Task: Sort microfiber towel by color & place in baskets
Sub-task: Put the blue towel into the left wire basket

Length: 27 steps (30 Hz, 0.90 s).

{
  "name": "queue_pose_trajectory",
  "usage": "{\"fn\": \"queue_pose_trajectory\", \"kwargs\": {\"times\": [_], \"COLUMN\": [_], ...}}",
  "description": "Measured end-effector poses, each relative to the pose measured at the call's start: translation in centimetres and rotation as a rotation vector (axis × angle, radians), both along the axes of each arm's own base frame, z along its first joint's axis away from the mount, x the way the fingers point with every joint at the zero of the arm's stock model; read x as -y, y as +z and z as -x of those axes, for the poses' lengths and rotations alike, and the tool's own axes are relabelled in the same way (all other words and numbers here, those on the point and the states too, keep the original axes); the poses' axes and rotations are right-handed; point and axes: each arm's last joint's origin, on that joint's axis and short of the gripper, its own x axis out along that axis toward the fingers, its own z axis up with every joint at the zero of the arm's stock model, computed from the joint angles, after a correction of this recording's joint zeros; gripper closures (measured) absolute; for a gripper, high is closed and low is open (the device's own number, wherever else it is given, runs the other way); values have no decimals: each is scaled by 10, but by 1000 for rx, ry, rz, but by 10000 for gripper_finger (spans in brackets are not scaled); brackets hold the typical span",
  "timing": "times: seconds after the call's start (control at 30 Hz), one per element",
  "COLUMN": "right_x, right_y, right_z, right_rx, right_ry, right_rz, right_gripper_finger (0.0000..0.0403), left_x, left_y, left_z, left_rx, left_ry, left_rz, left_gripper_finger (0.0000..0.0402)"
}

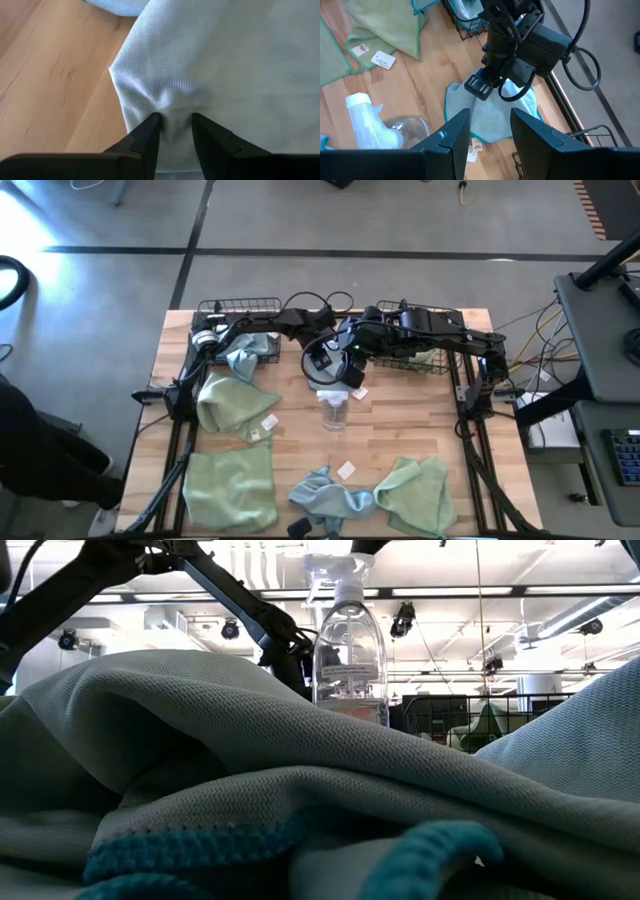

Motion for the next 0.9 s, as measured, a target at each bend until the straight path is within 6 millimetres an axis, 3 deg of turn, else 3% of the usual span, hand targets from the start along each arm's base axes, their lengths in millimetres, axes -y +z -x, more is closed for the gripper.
{"fn": "queue_pose_trajectory", "kwargs": {"times": [0.5, 0.9], "right_x": [0, 0], "right_y": [0, 0], "right_z": [0, 0], "right_rx": [-9, -10], "right_ry": [21, 21], "right_rz": [13, 14], "right_gripper_finger": [266, 266], "left_x": [-1, 4], "left_y": [0, 4], "left_z": [0, 2], "left_rx": [-13, -52], "left_ry": [30, 17], "left_rz": [-32, 38], "left_gripper_finger": [397, 401]}}
